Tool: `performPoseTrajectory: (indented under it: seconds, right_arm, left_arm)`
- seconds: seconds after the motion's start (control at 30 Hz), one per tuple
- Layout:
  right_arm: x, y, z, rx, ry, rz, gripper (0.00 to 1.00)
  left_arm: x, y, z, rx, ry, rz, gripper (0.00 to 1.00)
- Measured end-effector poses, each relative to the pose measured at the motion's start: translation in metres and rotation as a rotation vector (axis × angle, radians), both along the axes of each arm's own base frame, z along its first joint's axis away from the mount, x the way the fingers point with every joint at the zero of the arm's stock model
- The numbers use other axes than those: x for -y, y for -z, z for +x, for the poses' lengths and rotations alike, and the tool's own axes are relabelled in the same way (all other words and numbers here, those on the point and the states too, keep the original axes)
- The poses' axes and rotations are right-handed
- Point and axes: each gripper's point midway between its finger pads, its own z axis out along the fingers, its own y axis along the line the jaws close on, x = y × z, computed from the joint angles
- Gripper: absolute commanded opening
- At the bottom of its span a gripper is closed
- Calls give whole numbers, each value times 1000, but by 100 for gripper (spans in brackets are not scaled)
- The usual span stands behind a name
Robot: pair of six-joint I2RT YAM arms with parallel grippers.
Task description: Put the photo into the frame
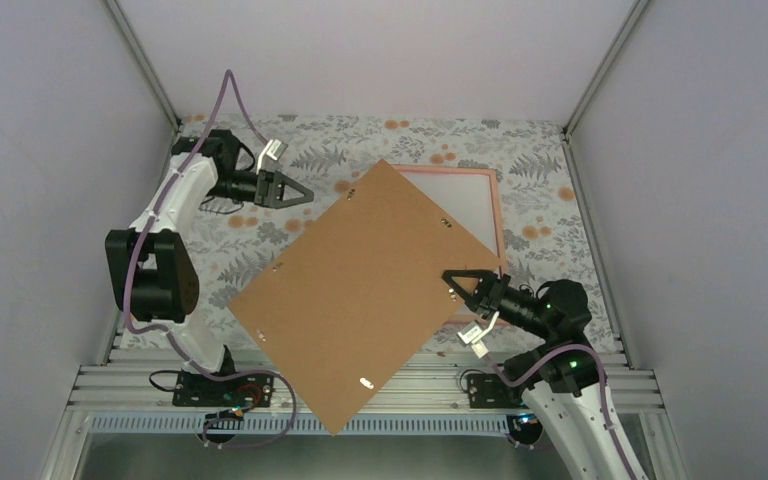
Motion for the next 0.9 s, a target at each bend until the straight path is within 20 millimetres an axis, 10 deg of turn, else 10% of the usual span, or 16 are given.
performPoseTrajectory:
  seconds: [0.3,0.6,0.7,0.8,0.9]
  right_arm:
    - [0,3,0,-17,-1,-3,4]
    - [-1,5,1,-28,-1,-6,4]
    - [1,6,3,-34,17,-5,21]
    - [6,14,11,-59,75,-2,97]
    - [15,19,21,-96,159,22,100]
  left_arm:
    - [18,22,-46,-88,74,-9,75]
    - [36,31,-70,-103,152,-2,14]
    - [35,24,-72,-97,146,-28,3]
    - [35,10,-73,-82,139,-87,2]
    - [31,7,-68,-44,128,-69,2]
